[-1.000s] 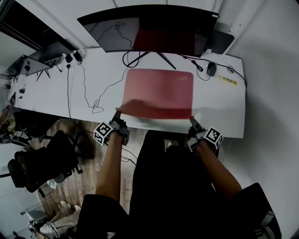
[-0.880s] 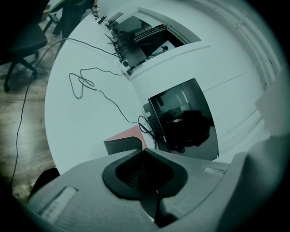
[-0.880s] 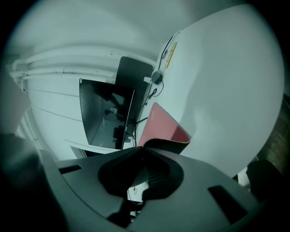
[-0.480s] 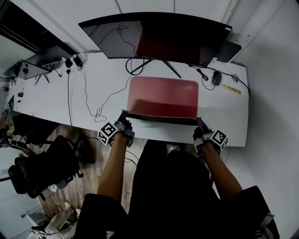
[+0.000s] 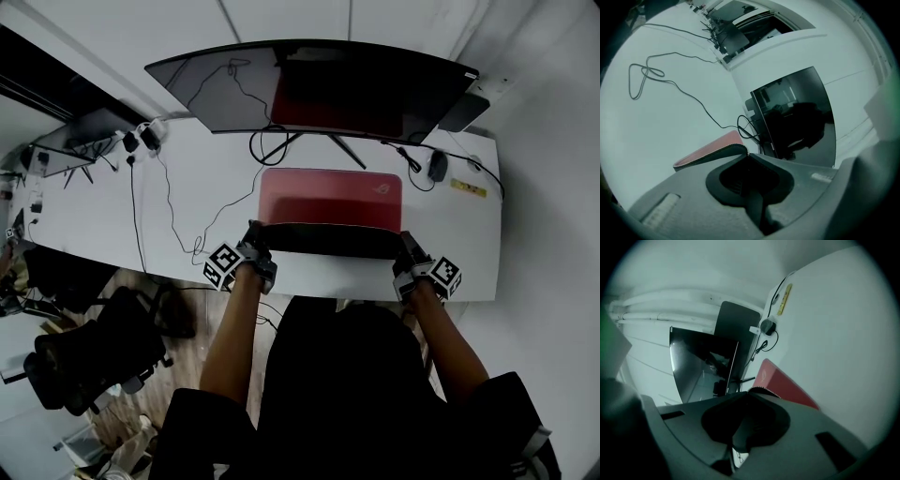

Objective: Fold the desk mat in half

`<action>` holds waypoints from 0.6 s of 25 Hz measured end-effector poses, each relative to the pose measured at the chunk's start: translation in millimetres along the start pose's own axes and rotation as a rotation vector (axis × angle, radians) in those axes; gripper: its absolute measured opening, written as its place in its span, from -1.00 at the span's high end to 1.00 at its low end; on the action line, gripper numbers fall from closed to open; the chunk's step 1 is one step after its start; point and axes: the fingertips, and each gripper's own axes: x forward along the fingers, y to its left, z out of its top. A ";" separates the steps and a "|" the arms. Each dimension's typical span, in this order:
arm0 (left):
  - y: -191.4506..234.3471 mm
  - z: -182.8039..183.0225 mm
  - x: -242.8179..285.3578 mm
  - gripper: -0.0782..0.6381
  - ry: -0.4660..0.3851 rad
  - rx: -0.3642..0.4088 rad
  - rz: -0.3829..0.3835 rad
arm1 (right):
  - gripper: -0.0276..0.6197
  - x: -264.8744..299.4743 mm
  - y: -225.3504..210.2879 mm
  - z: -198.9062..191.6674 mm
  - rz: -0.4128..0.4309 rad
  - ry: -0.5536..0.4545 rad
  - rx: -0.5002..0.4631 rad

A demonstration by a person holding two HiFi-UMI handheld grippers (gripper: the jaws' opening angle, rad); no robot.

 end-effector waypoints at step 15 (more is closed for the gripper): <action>-5.3 14.3 57.4 0.69 0.101 0.037 0.005 | 0.87 45.8 -7.5 26.9 -0.066 -0.045 -0.035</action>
